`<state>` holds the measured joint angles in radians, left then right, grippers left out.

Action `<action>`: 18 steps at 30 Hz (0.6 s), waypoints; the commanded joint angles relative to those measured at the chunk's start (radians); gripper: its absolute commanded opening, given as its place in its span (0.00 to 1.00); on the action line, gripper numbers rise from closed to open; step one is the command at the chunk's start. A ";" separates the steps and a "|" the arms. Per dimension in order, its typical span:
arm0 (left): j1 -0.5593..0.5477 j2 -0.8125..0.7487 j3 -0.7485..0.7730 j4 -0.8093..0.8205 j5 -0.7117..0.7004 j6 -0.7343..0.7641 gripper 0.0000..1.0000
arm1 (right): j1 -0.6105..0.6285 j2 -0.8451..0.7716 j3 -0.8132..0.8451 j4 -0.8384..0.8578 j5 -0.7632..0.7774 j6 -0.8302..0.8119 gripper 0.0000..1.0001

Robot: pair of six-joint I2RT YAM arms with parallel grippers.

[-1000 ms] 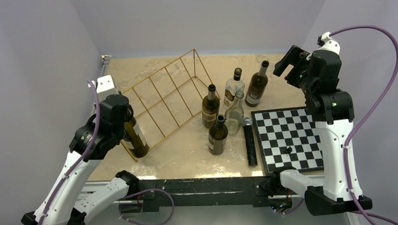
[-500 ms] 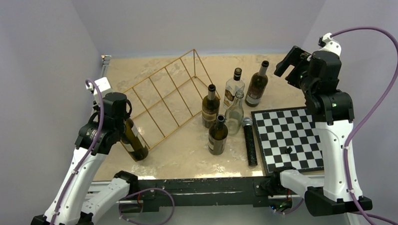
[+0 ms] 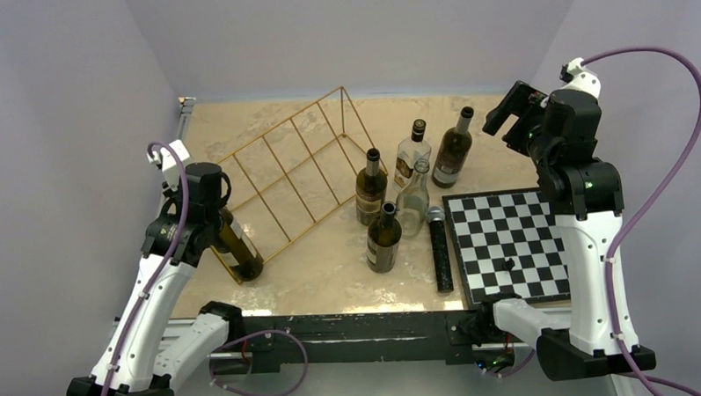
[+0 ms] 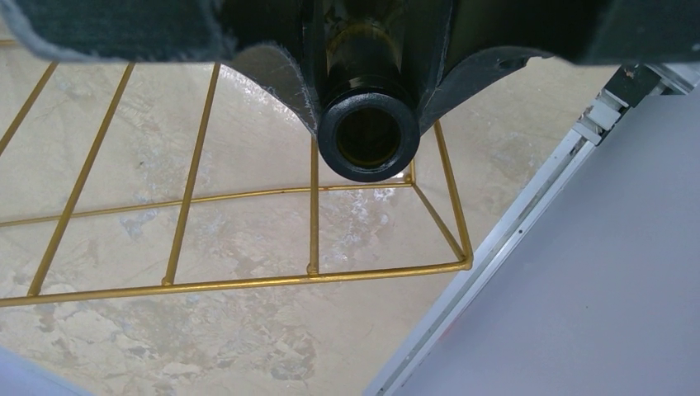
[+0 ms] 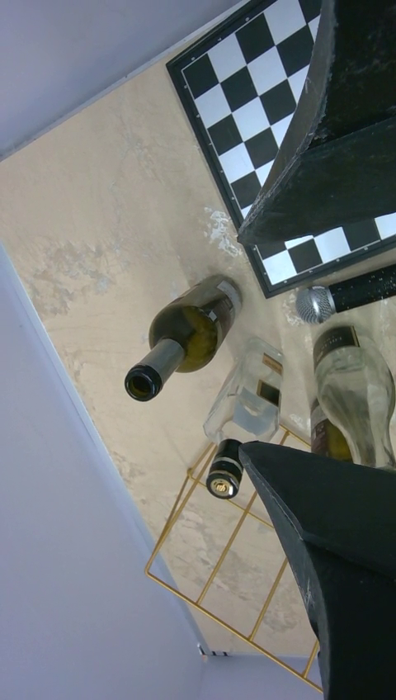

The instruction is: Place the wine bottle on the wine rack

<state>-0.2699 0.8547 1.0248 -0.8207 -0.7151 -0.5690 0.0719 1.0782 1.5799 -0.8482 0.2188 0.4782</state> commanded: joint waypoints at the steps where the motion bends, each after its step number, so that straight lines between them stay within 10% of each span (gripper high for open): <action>1: 0.027 -0.015 -0.023 0.120 -0.047 -0.047 0.00 | 0.001 -0.011 0.015 0.039 0.021 -0.016 0.93; 11: 0.070 0.024 -0.024 0.139 0.009 -0.023 0.00 | 0.001 0.012 0.024 0.044 0.016 -0.021 0.93; 18: 0.092 0.041 -0.076 0.162 0.023 -0.030 0.18 | 0.001 0.010 0.010 0.052 0.028 -0.021 0.94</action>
<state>-0.1905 0.8879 0.9791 -0.7303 -0.7109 -0.5644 0.0719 1.0946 1.5799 -0.8440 0.2188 0.4698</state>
